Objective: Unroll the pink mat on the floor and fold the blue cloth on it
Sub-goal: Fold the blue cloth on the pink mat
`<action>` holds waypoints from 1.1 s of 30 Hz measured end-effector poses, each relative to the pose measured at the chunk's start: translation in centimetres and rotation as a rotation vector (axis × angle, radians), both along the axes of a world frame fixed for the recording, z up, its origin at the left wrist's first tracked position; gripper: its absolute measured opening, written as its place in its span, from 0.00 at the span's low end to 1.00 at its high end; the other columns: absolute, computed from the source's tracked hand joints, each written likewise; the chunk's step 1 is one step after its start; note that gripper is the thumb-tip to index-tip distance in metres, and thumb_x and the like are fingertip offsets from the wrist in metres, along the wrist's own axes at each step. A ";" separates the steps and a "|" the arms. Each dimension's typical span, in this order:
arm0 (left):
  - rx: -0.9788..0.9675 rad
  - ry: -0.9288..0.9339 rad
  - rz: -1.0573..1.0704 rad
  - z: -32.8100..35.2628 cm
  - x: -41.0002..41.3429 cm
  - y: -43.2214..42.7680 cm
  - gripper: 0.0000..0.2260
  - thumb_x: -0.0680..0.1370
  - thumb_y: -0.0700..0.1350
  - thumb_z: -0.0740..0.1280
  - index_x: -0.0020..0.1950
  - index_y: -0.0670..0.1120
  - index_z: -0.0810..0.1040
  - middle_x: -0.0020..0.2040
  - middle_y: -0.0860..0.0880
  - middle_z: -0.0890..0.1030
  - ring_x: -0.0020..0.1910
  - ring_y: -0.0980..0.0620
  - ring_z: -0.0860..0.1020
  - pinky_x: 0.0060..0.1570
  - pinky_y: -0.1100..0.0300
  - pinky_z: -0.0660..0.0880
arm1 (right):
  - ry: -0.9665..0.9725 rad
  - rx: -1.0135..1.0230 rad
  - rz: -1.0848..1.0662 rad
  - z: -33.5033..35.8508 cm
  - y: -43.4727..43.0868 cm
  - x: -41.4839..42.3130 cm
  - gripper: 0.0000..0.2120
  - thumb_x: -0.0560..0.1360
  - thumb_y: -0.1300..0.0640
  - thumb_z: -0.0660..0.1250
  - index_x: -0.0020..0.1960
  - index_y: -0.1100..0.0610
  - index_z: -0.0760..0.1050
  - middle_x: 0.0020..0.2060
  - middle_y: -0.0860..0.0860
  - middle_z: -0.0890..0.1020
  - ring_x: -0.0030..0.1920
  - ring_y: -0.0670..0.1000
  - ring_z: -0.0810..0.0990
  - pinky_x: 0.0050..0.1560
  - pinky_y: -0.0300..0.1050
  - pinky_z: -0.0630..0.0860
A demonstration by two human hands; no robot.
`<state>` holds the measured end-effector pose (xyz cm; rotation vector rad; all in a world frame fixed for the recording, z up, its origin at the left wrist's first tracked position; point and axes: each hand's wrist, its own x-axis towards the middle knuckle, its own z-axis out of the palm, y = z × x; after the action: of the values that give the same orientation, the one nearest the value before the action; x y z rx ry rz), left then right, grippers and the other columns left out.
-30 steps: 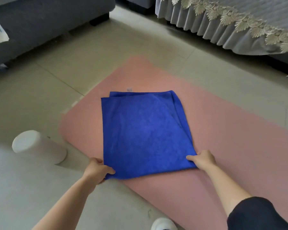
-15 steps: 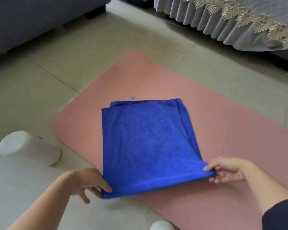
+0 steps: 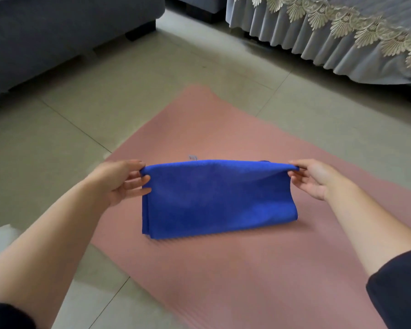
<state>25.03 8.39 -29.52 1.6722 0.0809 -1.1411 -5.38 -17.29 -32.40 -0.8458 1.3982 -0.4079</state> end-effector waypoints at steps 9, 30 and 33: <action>0.319 -0.297 -0.029 -7.5 -3.2 2.3 0.21 0.77 0.46 0.68 0.68 0.42 0.70 0.59 0.43 0.77 0.51 0.44 0.76 0.50 0.50 0.76 | 0.556 -0.321 0.171 -5.8 2.5 0.0 0.13 0.67 0.53 0.73 0.40 0.63 0.76 0.40 0.61 0.82 0.39 0.59 0.80 0.42 0.51 0.77; 0.137 0.011 0.116 -9.0 -7.3 5.8 0.01 0.74 0.37 0.68 0.44 0.39 0.77 0.44 0.42 0.82 0.39 0.45 0.79 0.41 0.53 0.77 | 0.284 -0.741 0.345 -0.9 14.2 11.2 0.11 0.65 0.57 0.69 0.31 0.55 0.65 0.25 0.47 0.71 0.25 0.47 0.68 0.26 0.40 0.67; 0.069 0.133 0.193 -9.2 -6.9 6.7 0.04 0.76 0.40 0.66 0.46 0.40 0.79 0.44 0.42 0.84 0.43 0.46 0.82 0.42 0.55 0.77 | 0.114 -0.573 0.727 -1.0 18.4 12.9 0.07 0.67 0.54 0.69 0.44 0.51 0.74 0.42 0.47 0.82 0.43 0.48 0.79 0.40 0.38 0.73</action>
<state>18.11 15.05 -38.71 1.6087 0.3619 -1.1110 7.49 1.16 -33.40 -1.7873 0.9795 -0.1878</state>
